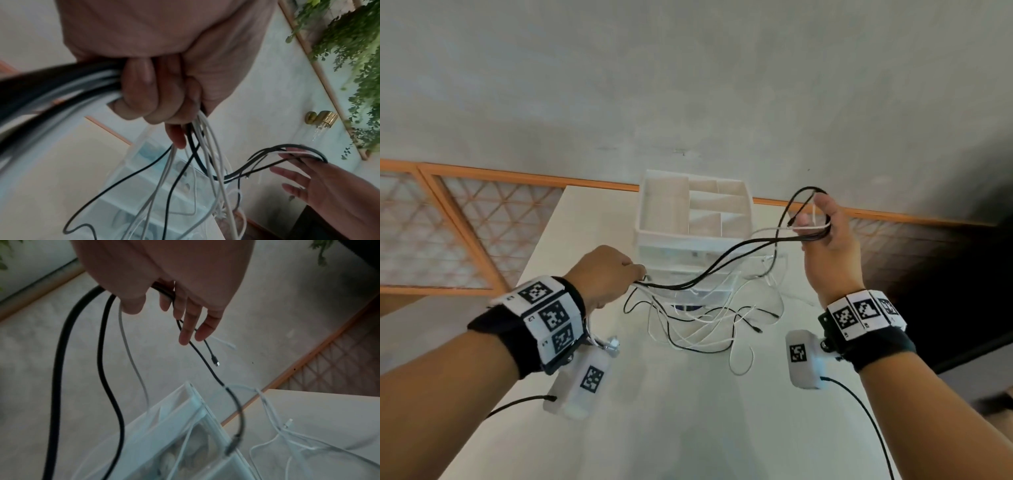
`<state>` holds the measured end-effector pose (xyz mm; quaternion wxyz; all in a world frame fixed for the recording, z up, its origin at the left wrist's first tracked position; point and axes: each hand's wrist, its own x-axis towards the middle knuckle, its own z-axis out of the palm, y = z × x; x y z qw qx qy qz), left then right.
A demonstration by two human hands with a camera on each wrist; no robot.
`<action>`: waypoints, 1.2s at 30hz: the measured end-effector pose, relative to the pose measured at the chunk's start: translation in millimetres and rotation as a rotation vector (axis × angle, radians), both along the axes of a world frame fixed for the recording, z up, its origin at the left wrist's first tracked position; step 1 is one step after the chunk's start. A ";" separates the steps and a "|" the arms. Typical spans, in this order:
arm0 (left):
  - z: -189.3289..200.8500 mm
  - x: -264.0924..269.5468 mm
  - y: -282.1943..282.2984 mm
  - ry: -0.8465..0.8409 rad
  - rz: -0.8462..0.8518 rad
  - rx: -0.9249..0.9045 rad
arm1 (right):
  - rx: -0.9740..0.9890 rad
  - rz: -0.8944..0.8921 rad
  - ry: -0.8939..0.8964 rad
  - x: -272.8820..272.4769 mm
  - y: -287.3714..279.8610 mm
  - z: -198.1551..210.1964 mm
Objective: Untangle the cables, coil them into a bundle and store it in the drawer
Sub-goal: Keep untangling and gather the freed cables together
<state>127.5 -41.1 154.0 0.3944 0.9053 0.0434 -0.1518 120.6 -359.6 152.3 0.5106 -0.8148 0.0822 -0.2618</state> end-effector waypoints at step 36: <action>27.9 -22.7 11.9 -0.095 -0.439 0.073 | -0.524 0.180 0.197 -1.4 84.3 -21.4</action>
